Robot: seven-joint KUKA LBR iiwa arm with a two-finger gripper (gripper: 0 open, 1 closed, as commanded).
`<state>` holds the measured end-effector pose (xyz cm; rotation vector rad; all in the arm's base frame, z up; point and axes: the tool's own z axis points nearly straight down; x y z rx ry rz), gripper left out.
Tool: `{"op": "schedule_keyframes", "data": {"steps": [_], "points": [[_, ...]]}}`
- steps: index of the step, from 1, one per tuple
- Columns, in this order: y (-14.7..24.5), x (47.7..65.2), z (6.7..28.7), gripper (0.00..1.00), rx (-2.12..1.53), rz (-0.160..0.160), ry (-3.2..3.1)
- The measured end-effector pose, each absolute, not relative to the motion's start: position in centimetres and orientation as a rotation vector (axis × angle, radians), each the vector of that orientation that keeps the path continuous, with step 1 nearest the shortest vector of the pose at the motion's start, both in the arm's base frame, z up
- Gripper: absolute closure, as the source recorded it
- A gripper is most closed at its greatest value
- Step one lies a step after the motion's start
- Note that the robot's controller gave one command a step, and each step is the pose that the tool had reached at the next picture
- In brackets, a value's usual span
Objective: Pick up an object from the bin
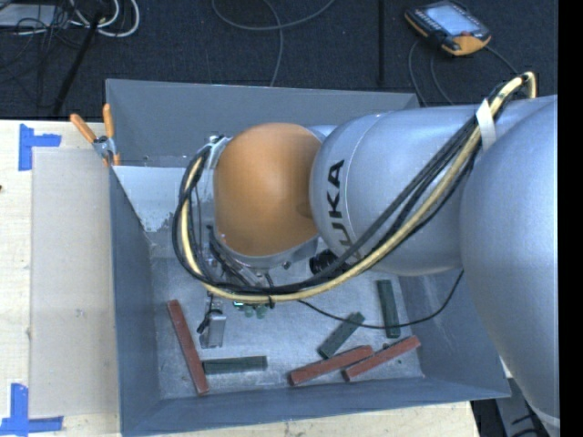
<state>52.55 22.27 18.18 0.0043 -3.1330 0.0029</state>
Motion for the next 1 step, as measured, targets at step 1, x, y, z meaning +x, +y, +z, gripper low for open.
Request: {"op": "schedule_keyframes", "data": {"steps": [1], "points": [[22.18,52.76,18.58,0.00,-0.001,0.000,-3.140]]}}
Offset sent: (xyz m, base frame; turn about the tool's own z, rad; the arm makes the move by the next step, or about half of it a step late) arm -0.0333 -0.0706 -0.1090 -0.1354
